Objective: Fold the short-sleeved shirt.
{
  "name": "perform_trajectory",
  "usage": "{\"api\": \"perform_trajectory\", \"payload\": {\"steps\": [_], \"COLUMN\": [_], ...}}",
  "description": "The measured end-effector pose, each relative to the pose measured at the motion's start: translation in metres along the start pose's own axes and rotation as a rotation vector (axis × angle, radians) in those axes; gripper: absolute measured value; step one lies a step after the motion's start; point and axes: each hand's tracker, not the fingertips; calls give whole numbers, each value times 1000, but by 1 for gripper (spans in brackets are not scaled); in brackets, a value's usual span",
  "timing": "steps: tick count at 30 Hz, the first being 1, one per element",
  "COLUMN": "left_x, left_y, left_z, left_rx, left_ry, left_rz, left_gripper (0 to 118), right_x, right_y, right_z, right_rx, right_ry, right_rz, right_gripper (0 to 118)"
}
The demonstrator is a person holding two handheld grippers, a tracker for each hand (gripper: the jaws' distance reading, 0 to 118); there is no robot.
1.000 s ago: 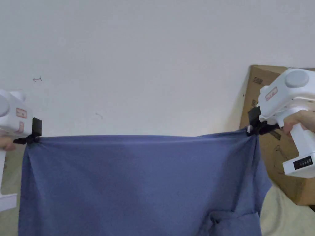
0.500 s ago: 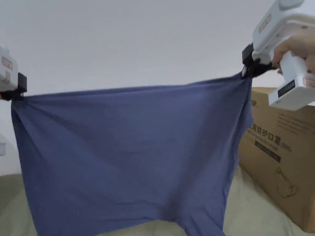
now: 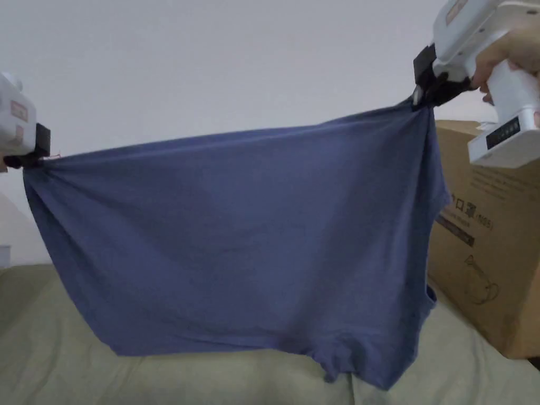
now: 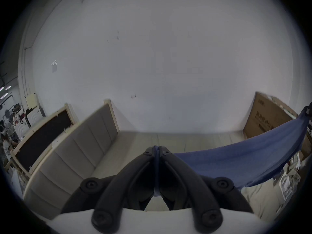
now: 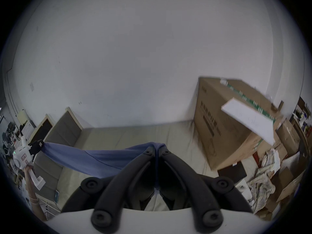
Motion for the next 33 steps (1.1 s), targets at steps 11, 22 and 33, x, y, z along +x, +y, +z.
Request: {"api": "perform_trajectory", "payload": {"steps": [11,22,33], "left_x": [34,-12,-31], "left_y": [-242,-343,-415], "left_z": [-149,-120,25], "left_rx": [-434,-477,-422], "left_ry": [-35,-101,-114], "left_rz": [-55,87,8], "left_gripper": [3,3,3], "right_x": [54,94,88], "right_y": [-240,-370,-498], "right_z": [-220,-208,-72], "right_rx": [-481,-486,-428], "right_ry": [-52,45,18], "right_rz": [-98,-147,-80], "right_gripper": [2,2,2]}}
